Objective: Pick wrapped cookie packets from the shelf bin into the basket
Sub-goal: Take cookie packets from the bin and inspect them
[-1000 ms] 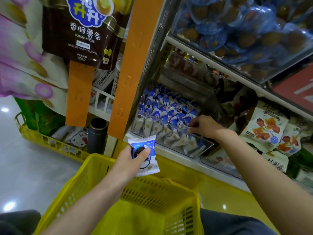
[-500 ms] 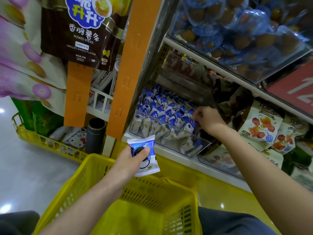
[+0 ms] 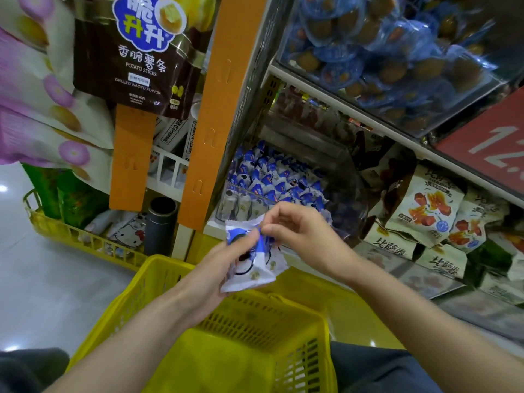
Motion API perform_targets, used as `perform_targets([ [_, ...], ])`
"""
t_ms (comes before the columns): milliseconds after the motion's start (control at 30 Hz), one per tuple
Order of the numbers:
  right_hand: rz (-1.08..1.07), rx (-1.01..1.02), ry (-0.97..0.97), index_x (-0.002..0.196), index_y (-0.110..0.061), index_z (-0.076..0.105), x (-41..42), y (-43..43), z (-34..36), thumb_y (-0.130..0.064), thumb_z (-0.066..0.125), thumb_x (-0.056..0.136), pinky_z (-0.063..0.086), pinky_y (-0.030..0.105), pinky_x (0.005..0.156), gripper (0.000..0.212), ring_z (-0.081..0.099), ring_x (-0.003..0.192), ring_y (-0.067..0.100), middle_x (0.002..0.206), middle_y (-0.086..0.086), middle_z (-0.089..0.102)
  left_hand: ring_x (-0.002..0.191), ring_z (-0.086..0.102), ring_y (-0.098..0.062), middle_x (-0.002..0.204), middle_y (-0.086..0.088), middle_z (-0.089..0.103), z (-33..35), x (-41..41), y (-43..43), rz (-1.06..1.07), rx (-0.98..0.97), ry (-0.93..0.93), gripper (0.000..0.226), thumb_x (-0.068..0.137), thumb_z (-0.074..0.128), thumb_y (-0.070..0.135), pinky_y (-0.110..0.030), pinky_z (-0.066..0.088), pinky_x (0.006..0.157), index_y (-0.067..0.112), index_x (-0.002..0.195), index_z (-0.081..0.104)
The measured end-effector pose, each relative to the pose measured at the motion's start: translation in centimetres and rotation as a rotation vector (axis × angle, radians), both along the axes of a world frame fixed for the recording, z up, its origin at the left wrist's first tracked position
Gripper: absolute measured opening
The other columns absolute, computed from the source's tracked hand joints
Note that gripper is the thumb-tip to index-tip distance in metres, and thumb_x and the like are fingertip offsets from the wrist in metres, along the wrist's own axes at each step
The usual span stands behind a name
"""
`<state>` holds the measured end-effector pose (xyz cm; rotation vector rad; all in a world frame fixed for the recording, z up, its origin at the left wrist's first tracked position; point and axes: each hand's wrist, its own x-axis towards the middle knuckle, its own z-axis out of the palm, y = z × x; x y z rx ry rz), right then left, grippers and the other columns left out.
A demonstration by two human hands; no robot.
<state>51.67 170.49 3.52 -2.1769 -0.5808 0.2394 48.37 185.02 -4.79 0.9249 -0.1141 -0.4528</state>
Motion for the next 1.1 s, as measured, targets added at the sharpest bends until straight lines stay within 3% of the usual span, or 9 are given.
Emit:
perform_targets([
  [100, -0.145, -0.017, -0.094, 0.100, -0.020, 0.058, -0.1, 0.0, -0.5, -0.020, 0.056, 0.091, 0.049, 0.013, 0.077, 0.010, 0.059, 0.084, 0.000, 0.096, -0.007, 0.063, 0.103, 0.066, -0.018, 0.111, -0.002, 0.069, -0.2, -0.1, 0.1, 0.069, 0.041, -0.039, 0.042, 0.081, 0.059, 0.036, -0.024, 0.055, 0.075, 0.020, 0.120, 0.059],
  [200, -0.188, -0.038, 0.073, 0.116, -0.022, 0.053, -0.1, -0.6, -1.0, -0.026, 0.053, 0.092, 0.047, 0.010, 0.083, 0.024, 0.058, 0.095, -0.005, 0.109, -0.010, 0.061, 0.103, 0.066, -0.019, 0.111, -0.005, 0.069, -0.1, -0.1, 0.1, 0.119, 0.010, -0.074, 0.039, 0.083, 0.057, 0.034, -0.024, 0.055, 0.075, 0.018, 0.118, 0.059],
  [367, -0.124, -0.014, 0.212, 0.103, -0.019, 0.065, -0.7, -1.4, -1.4, -0.018, 0.060, 0.089, 0.044, 0.005, 0.071, 0.015, 0.063, 0.085, -0.007, 0.095, -0.012, 0.070, 0.107, 0.063, -0.017, 0.113, -0.001, 0.069, 0.0, -0.2, -0.2, 0.141, 0.078, -0.126, 0.040, 0.082, 0.055, 0.036, -0.036, 0.047, 0.094, 0.022, 0.120, 0.056],
  [467, -0.169, -0.026, 0.217, 0.091, -0.023, 0.067, -0.5, -2.0, -0.8, -0.018, 0.064, 0.085, 0.045, 0.006, 0.064, 0.008, 0.064, 0.077, -0.003, 0.086, -0.009, 0.071, 0.105, 0.063, -0.005, 0.109, 0.012, 0.069, -0.2, -0.3, -0.3, 0.184, 0.182, -0.168, 0.041, 0.078, 0.057, 0.039, -0.025, 0.047, 0.091, 0.026, 0.117, 0.056],
  [567, -0.311, -0.079, 0.110, 0.087, -0.024, 0.066, 1.0, -3.0, 0.8, -0.022, 0.063, 0.086, 0.049, 0.013, 0.061, 0.004, 0.062, 0.071, 0.006, 0.088, 0.004, 0.071, 0.091, 0.065, 0.001, 0.095, 0.015, 0.072, -0.6, 0.0, -0.4, 0.223, 0.246, -0.127, 0.030, 0.084, 0.056, 0.036, -0.013, 0.049, 0.074, 0.023, 0.110, 0.060],
  [700, -0.629, -0.078, -0.201, 0.101, -0.020, 0.060, 4.7, -4.8, 2.4, -0.023, 0.061, 0.087, 0.048, 0.023, 0.072, 0.015, 0.061, 0.087, 0.009, 0.093, -0.008, 0.064, 0.099, 0.066, -0.014, 0.098, 0.004, 0.072, -0.7, 0.2, -0.3, 0.211, 0.273, -0.110, 0.029, 0.083, 0.055, 0.038, -0.028, 0.049, 0.089, 0.024, 0.107, 0.061],
  [933, -0.669, -0.508, -0.016, 0.099, -0.009, 0.059, 8.8, -5.9, 0.2, -0.026, 0.065, 0.085, 0.051, 0.033, 0.076, 0.023, 0.057, 0.075, 0.016, 0.094, 0.012, 0.064, 0.090, 0.067, -0.004, 0.094, 0.011, 0.073, -0.6, 0.4, 0.0, 0.231, 0.277, -0.116, 0.021, 0.089, 0.052, 0.036, -0.015, 0.049, 0.070, 0.028, 0.106, 0.061],
  [1033, -0.563, -0.636, 0.090, 0.113, 0.001, 0.059, 9.5, -5.7, 0.0, -0.027, 0.067, 0.083, 0.052, 0.041, 0.083, 0.042, 0.065, 0.087, 0.030, 0.100, 0.019, 0.066, 0.094, 0.067, -0.006, 0.097, 0.010, 0.072, -0.5, 0.5, -0.1, 0.240, 0.294, -0.108, 0.022, 0.089, 0.053, 0.036, -0.019, 0.050, 0.077, 0.029, 0.108, 0.060],
  [1100, -0.516, -0.683, 0.107, 0.098, -0.002, 0.064, 9.8, -5.6, 0.0, -0.030, 0.068, 0.082, 0.054, 0.037, 0.075, 0.033, 0.063, 0.078, 0.025, 0.093, 0.019, 0.067, 0.095, 0.066, -0.006, 0.099, 0.010, 0.072, -0.5, 0.5, -0.2, 0.234, 0.304, -0.113, 0.022, 0.089, 0.052, 0.036, -0.022, 0.050, 0.082, 0.031, 0.109, 0.059],
])
